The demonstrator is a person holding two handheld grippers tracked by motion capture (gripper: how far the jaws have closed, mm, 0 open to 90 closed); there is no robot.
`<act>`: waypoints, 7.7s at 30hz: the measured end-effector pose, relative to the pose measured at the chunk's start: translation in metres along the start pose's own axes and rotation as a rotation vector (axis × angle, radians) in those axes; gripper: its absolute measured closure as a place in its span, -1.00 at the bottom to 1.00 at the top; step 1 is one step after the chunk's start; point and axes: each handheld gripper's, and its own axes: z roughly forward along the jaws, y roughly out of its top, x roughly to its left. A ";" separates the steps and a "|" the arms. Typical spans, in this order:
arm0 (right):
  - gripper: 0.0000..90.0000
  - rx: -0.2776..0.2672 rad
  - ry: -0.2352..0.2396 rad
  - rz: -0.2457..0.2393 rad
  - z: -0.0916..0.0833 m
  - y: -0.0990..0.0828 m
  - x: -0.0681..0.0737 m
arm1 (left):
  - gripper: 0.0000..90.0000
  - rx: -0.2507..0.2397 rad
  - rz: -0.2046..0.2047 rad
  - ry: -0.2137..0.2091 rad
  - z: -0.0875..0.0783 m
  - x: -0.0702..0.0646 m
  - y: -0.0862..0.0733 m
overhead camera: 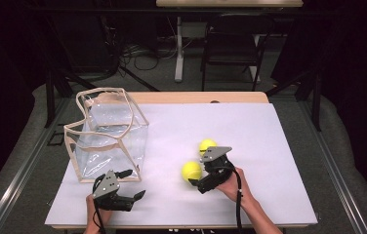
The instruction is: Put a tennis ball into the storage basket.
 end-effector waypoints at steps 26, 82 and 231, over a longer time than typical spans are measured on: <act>-0.90 0.025 0.003 0.007 0.023 -0.005 0.003 | -0.64 0.007 0.006 -0.006 0.002 0.000 0.000; -0.41 0.076 -0.025 -0.024 0.029 0.001 0.009 | -0.64 0.005 0.001 -0.011 0.000 0.000 0.000; -0.41 0.183 0.016 -0.127 0.064 0.129 -0.032 | -0.64 -0.004 0.000 -0.019 0.000 0.000 0.000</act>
